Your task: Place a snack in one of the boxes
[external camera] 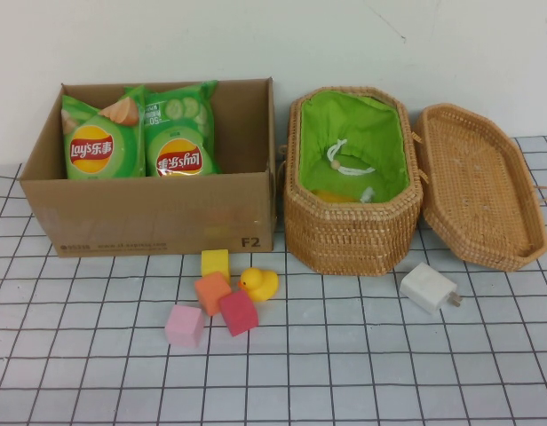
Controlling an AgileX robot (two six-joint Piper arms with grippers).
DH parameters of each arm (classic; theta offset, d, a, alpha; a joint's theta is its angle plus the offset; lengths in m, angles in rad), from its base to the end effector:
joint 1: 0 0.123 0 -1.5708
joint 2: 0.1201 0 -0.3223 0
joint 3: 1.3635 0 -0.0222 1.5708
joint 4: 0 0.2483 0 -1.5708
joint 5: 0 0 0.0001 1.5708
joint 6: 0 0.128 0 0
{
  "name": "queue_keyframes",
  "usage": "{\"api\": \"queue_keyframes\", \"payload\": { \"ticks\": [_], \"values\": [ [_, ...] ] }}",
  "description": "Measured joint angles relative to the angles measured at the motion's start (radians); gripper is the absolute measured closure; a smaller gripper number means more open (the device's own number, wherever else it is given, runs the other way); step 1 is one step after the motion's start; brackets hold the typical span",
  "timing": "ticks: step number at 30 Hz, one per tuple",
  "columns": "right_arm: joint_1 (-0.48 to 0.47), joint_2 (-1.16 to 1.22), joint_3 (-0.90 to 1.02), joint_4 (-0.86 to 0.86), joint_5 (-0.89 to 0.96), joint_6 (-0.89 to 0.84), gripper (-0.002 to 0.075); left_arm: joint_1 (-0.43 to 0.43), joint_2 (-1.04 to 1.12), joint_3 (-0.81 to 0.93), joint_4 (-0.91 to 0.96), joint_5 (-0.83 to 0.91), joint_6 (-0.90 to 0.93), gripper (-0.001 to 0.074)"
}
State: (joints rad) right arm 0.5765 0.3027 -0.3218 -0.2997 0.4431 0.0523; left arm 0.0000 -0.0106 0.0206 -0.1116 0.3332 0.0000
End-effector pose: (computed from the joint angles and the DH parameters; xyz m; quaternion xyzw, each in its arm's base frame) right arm 0.0685 0.0252 0.2637 -0.2794 0.7600 0.0531 0.5843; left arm 0.0493 -0.0047 0.1673 -0.0306 0.7904 -0.0466 0.6101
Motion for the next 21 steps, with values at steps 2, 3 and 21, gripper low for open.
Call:
{"api": "queue_keyframes", "payload": {
  "ticks": [2,3,21],
  "values": [
    [0.0,0.0,0.0,0.0,0.0,0.0,0.0727,0.0,0.0,0.0,0.0,0.0,0.0,0.0736],
    [0.0,0.0,0.0,0.0,0.0,0.0,0.0727,0.0,0.0,0.0,0.0,0.0,0.0,0.0736],
    [-0.002,-0.005,0.0,0.03,-0.038,0.0,0.0727,0.0,0.0,0.0,0.0,0.0,0.0,0.0736]
  ]
}}
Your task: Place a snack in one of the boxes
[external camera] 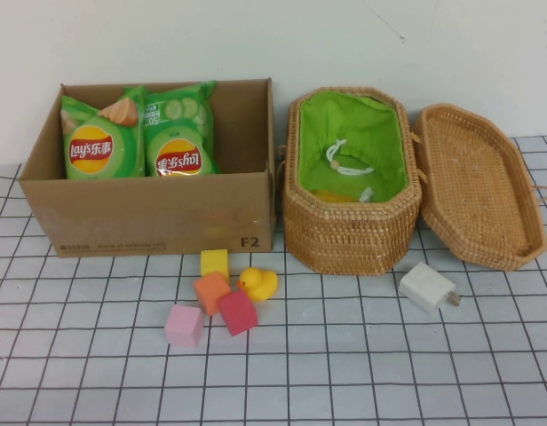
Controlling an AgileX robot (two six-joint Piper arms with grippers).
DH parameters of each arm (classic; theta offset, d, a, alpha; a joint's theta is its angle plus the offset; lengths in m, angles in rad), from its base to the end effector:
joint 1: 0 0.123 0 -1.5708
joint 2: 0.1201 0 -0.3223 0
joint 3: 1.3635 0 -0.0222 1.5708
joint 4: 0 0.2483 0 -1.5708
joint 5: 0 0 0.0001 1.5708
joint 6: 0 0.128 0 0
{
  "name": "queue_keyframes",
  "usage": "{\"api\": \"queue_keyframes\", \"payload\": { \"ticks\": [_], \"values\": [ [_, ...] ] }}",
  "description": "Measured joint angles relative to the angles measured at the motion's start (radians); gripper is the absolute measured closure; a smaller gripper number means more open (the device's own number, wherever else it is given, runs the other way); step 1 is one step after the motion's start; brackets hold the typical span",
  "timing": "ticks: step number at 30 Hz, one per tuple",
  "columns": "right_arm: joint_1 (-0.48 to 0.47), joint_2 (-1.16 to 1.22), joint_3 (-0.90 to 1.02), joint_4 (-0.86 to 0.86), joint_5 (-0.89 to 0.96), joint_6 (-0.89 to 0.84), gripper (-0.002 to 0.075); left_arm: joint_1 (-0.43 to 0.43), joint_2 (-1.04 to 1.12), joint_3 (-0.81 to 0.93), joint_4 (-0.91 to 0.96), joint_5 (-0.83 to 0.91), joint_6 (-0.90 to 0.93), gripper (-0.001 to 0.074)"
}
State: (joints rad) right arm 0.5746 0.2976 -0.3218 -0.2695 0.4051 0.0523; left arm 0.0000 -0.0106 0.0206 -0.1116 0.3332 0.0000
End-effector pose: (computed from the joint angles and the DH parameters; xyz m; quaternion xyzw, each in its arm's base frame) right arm 0.0677 0.0278 0.2681 -0.2707 0.7513 0.0717 0.5976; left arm 0.0493 -0.0047 0.1673 -0.0306 0.7904 -0.0466 0.6101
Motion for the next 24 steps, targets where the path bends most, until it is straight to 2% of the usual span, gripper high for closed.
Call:
{"api": "queue_keyframes", "payload": {
  "ticks": [3,4,9,15,18,24],
  "values": [
    [-0.04,-0.04,0.0,0.016,-0.03,-0.008,0.0727,0.0,0.0,0.0,0.0,0.0,0.0,0.0736],
    [-0.103,-0.082,0.012,0.035,-0.047,-0.032,0.0727,0.0,0.0,0.0,0.0,0.0,0.0,0.0736],
    [-0.293,-0.199,0.114,0.105,-0.169,-0.162,0.0727,0.0,0.0,0.0,0.0,0.002,0.0,0.0736],
    [-0.472,-0.301,0.283,0.205,-0.269,-0.206,0.0727,0.0,0.0,0.0,0.0,0.002,0.0,0.0736],
    [-0.531,-0.307,0.342,0.214,-0.271,-0.206,0.0727,0.0,0.0,0.0,0.0,0.002,0.0,0.0736],
    [-0.599,-0.307,0.349,0.24,-0.156,-0.206,0.0727,0.0,0.0,0.0,0.0,0.002,-0.012,0.0736]
  ]
}}
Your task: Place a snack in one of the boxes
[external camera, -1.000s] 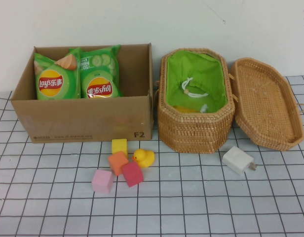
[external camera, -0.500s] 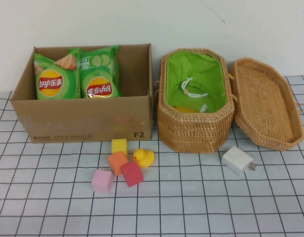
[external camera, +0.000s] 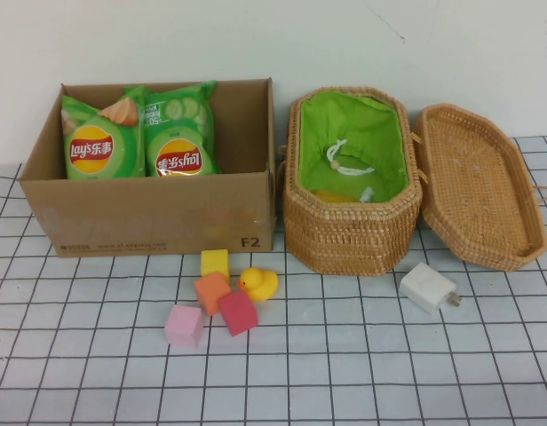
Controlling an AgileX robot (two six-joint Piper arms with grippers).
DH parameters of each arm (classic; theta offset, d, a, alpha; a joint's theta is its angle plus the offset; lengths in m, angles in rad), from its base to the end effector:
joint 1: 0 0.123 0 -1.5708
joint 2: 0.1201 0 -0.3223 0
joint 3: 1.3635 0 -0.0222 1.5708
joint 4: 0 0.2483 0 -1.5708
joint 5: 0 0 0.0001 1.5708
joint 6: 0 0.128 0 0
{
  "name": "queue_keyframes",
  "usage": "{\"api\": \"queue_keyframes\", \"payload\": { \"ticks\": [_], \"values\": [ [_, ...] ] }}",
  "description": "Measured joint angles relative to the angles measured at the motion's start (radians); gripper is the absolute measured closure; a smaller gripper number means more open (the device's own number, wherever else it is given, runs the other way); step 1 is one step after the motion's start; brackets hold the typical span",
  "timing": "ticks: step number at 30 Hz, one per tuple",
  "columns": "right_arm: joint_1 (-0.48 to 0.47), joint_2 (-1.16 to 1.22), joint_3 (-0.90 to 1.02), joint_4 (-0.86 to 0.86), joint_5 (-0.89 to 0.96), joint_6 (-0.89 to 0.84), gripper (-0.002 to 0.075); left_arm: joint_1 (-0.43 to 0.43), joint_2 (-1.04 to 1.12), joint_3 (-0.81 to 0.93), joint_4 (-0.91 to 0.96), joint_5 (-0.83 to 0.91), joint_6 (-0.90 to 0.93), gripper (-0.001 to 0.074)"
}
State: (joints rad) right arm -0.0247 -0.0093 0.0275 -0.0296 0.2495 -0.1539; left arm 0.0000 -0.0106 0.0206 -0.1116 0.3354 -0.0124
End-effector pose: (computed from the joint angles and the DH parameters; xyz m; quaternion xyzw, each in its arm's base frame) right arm 0.0517 -0.0022 0.1748 -0.0582 0.7657 -0.0691 0.6368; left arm 0.0492 -0.0047 0.1670 -0.0354 0.7908 -0.0505 0.6089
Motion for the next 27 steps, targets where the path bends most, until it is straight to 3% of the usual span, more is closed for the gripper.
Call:
{"api": "queue_keyframes", "payload": {
  "ticks": [27],
  "values": [
    [-0.015,0.0,-0.003,0.022,0.111,0.031,0.0727,0.0,0.0,0.0,0.0,0.0,-0.013,0.0736]
  ]
}}
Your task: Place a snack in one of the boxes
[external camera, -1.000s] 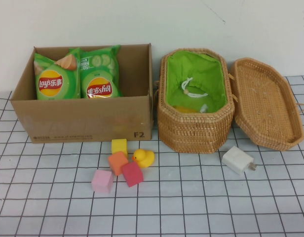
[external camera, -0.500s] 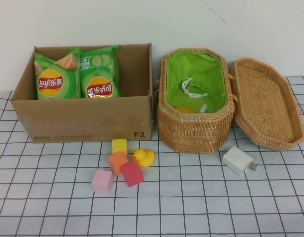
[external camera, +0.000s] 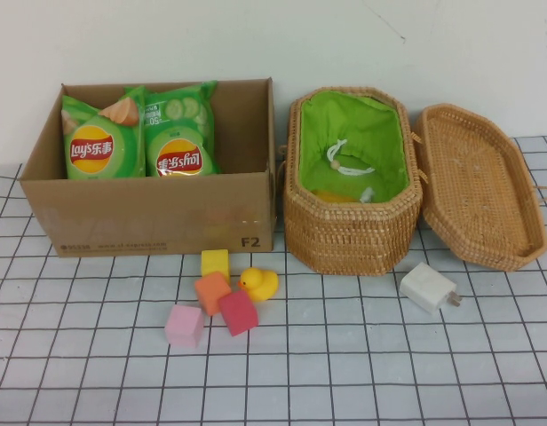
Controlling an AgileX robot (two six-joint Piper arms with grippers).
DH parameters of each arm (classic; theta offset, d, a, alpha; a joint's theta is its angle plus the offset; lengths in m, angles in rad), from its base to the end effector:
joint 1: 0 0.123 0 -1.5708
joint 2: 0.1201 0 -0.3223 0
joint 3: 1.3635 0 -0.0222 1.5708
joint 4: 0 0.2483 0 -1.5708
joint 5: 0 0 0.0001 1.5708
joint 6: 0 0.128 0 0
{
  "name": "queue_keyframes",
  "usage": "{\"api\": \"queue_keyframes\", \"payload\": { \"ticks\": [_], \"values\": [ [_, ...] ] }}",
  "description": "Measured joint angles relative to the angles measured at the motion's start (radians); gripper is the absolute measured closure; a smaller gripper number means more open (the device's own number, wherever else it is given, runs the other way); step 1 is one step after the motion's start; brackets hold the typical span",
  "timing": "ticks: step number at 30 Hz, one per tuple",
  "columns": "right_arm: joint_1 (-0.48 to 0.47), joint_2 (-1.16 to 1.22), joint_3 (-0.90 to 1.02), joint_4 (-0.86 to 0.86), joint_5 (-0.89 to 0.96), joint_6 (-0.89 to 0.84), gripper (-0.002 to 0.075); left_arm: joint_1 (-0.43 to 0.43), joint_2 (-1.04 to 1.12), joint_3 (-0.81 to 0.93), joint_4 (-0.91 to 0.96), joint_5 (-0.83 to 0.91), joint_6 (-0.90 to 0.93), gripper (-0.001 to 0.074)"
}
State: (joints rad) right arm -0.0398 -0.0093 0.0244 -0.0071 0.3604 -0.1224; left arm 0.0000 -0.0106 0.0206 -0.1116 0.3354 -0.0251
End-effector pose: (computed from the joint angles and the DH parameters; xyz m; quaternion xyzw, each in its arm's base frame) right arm 0.0484 -0.0022 0.1622 -0.0350 0.8006 -0.0514 0.5960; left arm 0.0492 -0.0047 0.1670 -0.0404 0.7906 -0.0543 0.6086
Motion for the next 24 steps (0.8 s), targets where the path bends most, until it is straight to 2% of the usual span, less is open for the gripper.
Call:
{"api": "queue_keyframes", "payload": {
  "ticks": [8,24],
  "values": [
    [0.049,0.0,-0.001,0.0,0.0,-0.002,0.0727,0.0,0.0,0.0,0.002,0.0,0.0,0.0736],
    [0.049,0.0,-0.002,0.0,0.004,-0.002,0.0727,0.0,0.0,0.0,0.002,0.0,-0.002,0.0736]
  ]
}}
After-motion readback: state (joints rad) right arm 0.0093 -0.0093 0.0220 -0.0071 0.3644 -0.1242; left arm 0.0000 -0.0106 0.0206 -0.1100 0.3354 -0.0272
